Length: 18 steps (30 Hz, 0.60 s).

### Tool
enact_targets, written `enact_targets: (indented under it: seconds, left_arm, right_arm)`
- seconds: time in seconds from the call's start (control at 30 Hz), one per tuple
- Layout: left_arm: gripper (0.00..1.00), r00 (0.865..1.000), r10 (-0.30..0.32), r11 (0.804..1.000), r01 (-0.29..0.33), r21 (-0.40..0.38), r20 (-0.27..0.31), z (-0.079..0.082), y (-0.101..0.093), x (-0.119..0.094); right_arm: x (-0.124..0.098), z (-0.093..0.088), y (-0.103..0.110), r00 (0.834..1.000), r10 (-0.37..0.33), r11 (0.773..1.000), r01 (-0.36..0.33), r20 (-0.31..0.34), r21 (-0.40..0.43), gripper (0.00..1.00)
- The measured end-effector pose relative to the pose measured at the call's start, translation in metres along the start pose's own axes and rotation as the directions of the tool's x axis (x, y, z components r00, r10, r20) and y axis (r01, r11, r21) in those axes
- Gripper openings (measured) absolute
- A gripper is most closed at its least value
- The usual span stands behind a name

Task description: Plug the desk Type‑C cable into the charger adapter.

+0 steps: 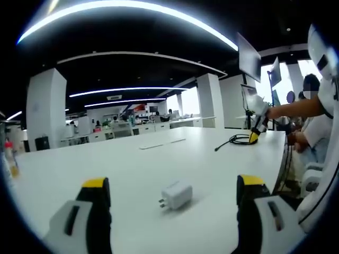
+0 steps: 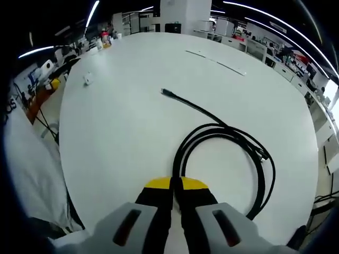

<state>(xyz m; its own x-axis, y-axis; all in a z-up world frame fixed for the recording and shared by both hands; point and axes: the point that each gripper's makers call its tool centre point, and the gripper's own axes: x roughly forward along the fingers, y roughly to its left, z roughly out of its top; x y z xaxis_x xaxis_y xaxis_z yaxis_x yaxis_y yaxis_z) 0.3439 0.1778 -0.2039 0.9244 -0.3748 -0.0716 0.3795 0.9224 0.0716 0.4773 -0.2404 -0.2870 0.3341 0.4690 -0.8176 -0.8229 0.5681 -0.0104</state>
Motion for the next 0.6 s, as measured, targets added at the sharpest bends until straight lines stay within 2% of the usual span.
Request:
enact_targets:
  seconds: [0.6]
  left_arm:
    - [1.0,1.0,-0.01,1.0,0.01,0.007,-0.001,0.001,-0.004,-0.001]
  right_arm:
    - [-0.006,-0.005,0.055,0.997,0.078,0.997,-0.078,-0.03,-0.012,0.02]
